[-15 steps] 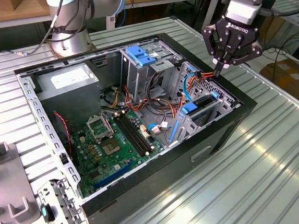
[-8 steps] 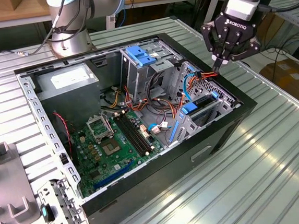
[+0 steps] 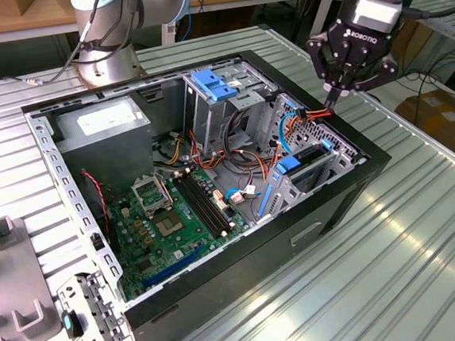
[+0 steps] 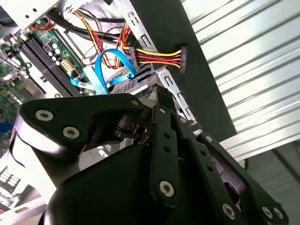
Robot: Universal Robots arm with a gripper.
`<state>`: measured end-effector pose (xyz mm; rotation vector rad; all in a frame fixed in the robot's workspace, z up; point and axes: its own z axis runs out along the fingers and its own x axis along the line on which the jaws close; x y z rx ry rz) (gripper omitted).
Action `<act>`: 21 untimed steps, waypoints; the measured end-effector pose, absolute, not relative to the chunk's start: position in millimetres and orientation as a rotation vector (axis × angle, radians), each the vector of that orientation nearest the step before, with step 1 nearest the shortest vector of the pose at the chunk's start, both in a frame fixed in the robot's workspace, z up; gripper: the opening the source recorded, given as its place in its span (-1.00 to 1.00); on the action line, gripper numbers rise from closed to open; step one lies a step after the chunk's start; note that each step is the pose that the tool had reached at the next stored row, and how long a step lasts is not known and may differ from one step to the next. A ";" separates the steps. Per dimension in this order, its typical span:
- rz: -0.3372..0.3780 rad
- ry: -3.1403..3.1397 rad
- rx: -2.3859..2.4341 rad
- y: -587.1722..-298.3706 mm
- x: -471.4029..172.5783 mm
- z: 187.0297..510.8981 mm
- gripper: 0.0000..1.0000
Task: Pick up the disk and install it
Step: 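Insert the first disk wire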
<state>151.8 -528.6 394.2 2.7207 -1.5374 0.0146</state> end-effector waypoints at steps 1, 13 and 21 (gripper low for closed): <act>0.015 -1.508 2.737 -528.7 152.9 393.9 -0.79; 0.023 -1.303 2.839 -522.6 170.5 385.1 -0.65; 0.038 -1.047 2.947 -522.7 170.7 381.0 -0.50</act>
